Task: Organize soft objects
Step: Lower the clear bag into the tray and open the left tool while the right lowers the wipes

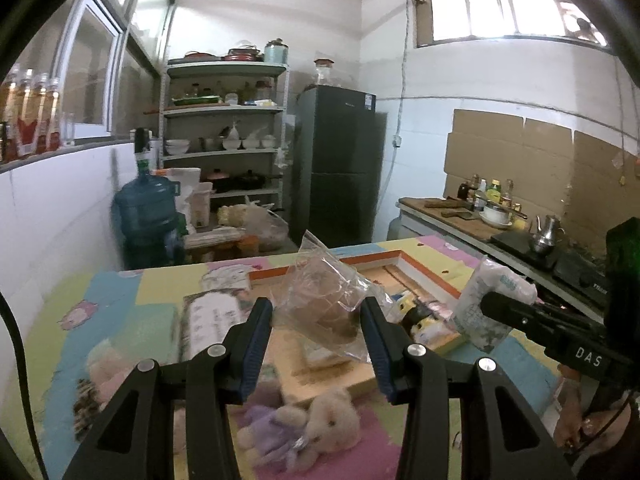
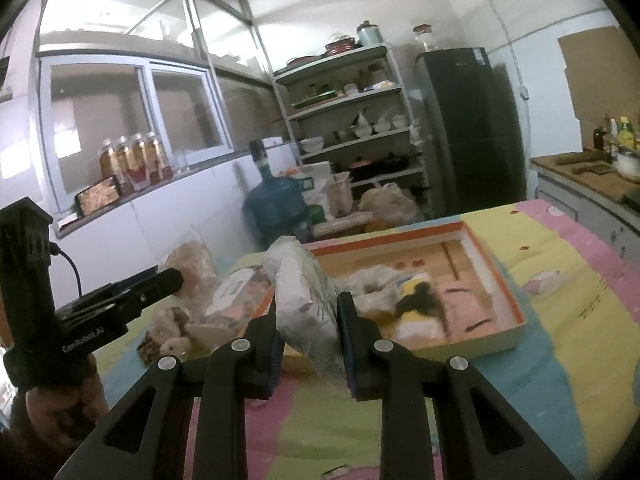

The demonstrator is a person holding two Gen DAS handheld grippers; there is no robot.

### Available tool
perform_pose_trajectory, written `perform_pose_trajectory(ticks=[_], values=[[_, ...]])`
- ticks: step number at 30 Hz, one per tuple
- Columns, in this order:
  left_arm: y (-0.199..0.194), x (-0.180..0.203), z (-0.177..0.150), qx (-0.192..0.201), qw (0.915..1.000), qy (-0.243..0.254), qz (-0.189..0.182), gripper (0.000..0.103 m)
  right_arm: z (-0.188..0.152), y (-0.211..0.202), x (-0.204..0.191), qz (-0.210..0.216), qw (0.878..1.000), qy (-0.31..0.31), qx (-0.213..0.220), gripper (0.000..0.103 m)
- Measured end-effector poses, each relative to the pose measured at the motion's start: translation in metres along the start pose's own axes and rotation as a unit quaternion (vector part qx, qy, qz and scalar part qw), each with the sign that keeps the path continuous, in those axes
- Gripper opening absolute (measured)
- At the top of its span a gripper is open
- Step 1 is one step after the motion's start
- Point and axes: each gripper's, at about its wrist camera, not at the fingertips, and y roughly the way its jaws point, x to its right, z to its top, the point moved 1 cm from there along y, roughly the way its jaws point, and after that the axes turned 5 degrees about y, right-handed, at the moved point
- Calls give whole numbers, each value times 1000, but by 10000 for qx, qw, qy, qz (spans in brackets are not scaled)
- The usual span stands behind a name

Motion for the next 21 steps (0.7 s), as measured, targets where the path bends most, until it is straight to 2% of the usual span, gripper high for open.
perform_pose_trajectory(ticks=[11,21], values=[[65,14,33,-280,9993,-191,-182,46,38,15,48,-124,9997,163,-99,25],[127,18,56,-624,9977,-255,6,46,69,58,78,-79,9979,439,-476,25]])
